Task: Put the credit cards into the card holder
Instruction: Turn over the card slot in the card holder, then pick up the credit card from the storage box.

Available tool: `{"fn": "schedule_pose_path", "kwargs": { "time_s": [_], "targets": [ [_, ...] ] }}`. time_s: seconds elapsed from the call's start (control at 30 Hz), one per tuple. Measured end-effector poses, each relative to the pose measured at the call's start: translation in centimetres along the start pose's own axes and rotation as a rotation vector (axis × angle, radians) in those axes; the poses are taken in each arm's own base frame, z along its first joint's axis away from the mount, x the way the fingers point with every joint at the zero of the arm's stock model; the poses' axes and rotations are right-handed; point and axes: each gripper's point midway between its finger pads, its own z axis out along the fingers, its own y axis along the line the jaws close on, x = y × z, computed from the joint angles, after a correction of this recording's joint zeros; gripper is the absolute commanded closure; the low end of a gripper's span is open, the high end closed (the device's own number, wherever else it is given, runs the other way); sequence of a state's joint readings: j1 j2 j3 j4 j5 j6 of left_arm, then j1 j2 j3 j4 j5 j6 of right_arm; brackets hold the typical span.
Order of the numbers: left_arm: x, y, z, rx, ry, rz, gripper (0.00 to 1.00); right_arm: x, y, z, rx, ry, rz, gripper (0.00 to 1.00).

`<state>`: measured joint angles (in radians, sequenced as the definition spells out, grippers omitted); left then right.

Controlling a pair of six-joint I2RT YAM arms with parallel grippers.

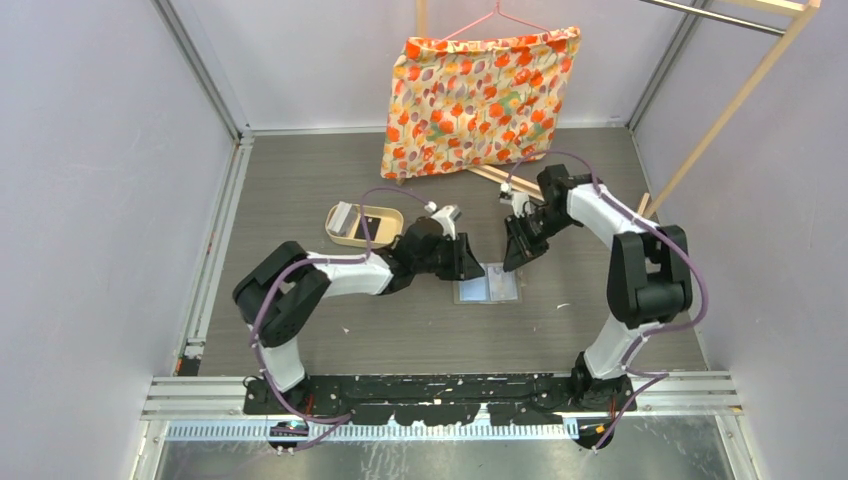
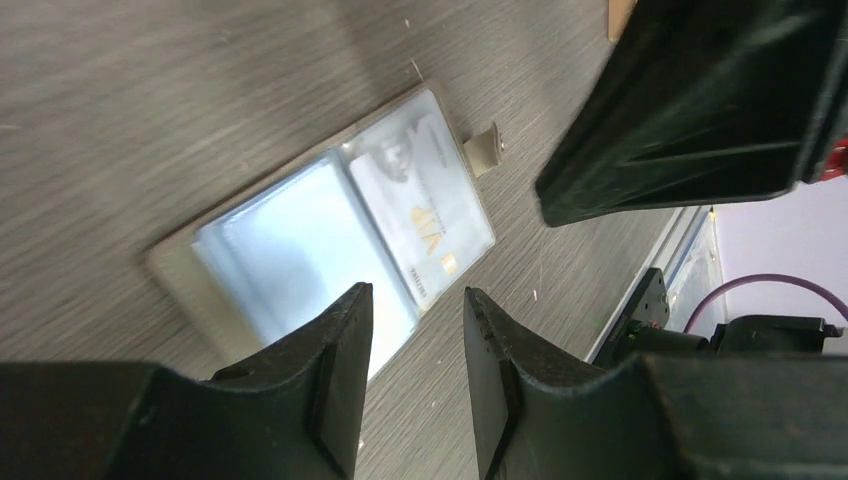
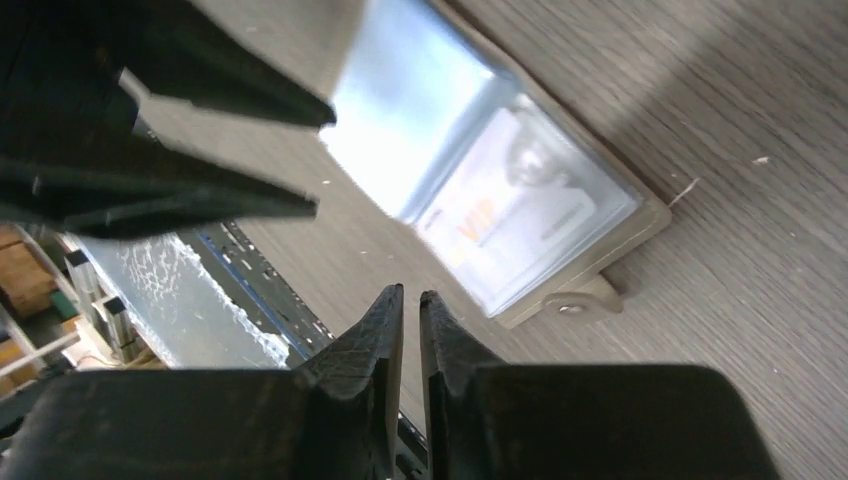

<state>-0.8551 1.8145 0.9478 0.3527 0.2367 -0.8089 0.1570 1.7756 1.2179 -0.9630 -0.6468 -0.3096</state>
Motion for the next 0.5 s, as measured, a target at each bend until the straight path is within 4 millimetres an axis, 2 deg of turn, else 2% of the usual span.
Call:
{"fn": "schedule_pose_path", "kwargs": {
  "time_s": [0.13, 0.2, 0.3, 0.37, 0.4, 0.43, 0.5],
  "targets": [
    [-2.8, 0.3, -3.2, -0.019, -0.068, 0.039, 0.56, -1.1, 2.7, -3.1, -0.030, -0.117, -0.125, 0.79],
    [-5.1, -0.5, -5.5, -0.029, -0.132, 0.083, 0.43, -1.5, 4.0, -4.7, -0.026, -0.178, -0.188, 0.74],
    [-9.5, -1.8, -10.3, -0.063, -0.274, 0.173, 0.28, -2.0, 6.2, -7.5, 0.000, -0.296, -0.304, 0.66],
    [-12.3, -2.3, -13.7, -0.089, -0.364, 0.223, 0.13, -2.5, 7.9, -9.5, 0.020, -0.384, -0.378, 0.54],
    [-13.1, -2.3, -14.8, -0.105, -0.385, 0.245, 0.04, -2.7, 8.6, -10.3, 0.024, -0.419, -0.405, 0.46],
    [-13.9, -2.1, -16.0, -0.127, -0.406, 0.265, 0.01, -2.8, 9.3, -11.0, 0.026, -0.452, -0.435, 0.42],
    [-15.9, -0.7, -18.5, -0.215, -0.445, 0.320, 0.00, -3.2, 11.0, -12.4, 0.008, -0.518, -0.498, 0.40]
  ]
}}
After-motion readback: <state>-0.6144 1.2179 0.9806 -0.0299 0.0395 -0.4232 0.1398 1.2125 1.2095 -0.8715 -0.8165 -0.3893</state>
